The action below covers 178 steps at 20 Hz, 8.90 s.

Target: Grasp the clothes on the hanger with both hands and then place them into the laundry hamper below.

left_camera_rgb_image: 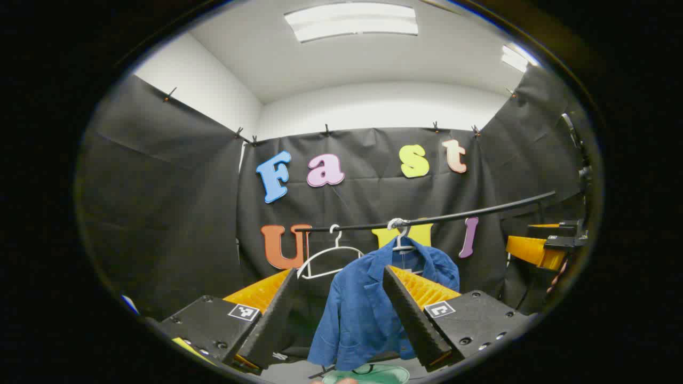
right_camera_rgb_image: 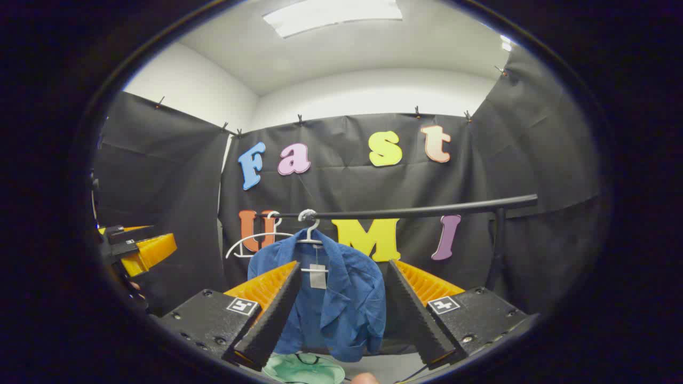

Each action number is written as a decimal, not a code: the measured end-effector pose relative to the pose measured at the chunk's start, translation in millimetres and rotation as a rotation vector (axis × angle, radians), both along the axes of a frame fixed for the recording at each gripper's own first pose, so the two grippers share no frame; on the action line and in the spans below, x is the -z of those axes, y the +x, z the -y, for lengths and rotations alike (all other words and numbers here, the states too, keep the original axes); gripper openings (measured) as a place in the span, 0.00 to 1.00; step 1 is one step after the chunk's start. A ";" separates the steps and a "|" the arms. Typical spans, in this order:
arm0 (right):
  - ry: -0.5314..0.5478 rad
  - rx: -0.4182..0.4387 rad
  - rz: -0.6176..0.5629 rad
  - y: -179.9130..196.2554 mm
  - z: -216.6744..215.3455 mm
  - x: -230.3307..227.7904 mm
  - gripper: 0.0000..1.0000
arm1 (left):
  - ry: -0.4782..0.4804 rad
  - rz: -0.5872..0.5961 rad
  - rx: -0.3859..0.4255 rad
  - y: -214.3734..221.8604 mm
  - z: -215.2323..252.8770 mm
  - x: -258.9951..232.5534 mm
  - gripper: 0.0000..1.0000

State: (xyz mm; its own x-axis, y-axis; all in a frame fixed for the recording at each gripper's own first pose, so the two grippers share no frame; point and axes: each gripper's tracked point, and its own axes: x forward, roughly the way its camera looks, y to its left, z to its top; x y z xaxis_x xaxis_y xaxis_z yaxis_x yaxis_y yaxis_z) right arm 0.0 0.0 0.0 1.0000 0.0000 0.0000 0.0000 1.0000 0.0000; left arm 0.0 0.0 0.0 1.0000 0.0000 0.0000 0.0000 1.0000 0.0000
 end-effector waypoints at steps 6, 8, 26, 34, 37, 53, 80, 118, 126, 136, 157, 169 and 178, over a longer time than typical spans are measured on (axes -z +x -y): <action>0.020 -0.047 -0.024 10.7 0.3 5.2 0.99 | -0.003 -0.011 0.005 10.5 10.2 0.0 0.96; 0.021 -0.044 -0.028 15.5 1.3 3.5 0.99 | -0.004 -0.009 0.005 13.3 11.2 -3.4 0.96; 0.014 0.011 -0.088 46.9 -16.7 41.3 1.00 | -0.028 -0.059 0.117 30.3 28.3 29.6 0.96; 0.086 0.006 -0.219 96.0 -24.0 103.7 1.00 | -0.061 -0.165 0.141 54.5 38.9 84.4 0.97; 0.091 -0.001 -0.245 127.4 -14.4 119.0 1.00 | -0.070 -0.186 0.127 74.2 45.1 101.3 0.97; 0.118 -0.063 -0.411 248.1 -7.7 192.6 0.99 | -0.136 -0.352 0.176 185.0 93.9 194.0 0.97; 0.364 0.120 -0.332 266.6 79.8 178.9 0.15 | -0.187 -0.364 -0.058 229.0 29.1 203.5 0.07; 0.495 -0.176 -0.254 372.4 161.6 99.7 0.12 | -0.179 -0.394 0.087 285.0 -50.9 124.9 0.12; 0.543 -0.242 -0.337 373.0 151.7 132.5 0.12 | -0.267 -0.476 0.107 278.1 -48.6 166.6 0.08; 0.711 -0.211 -0.451 354.0 149.9 197.6 0.12 | -0.428 -0.549 0.143 252.7 -40.3 213.1 0.07; 0.657 -0.256 -0.609 222.3 74.2 250.8 0.12 | -0.321 -0.612 0.213 140.1 0.3 242.5 0.08; 0.555 -0.529 -0.620 183.4 -42.9 202.1 0.12 | -0.217 -0.498 0.407 126.2 79.8 172.2 0.07; 0.565 -0.693 -0.657 165.5 -100.9 188.7 0.12 | -0.199 -0.483 0.463 108.2 109.4 164.9 0.07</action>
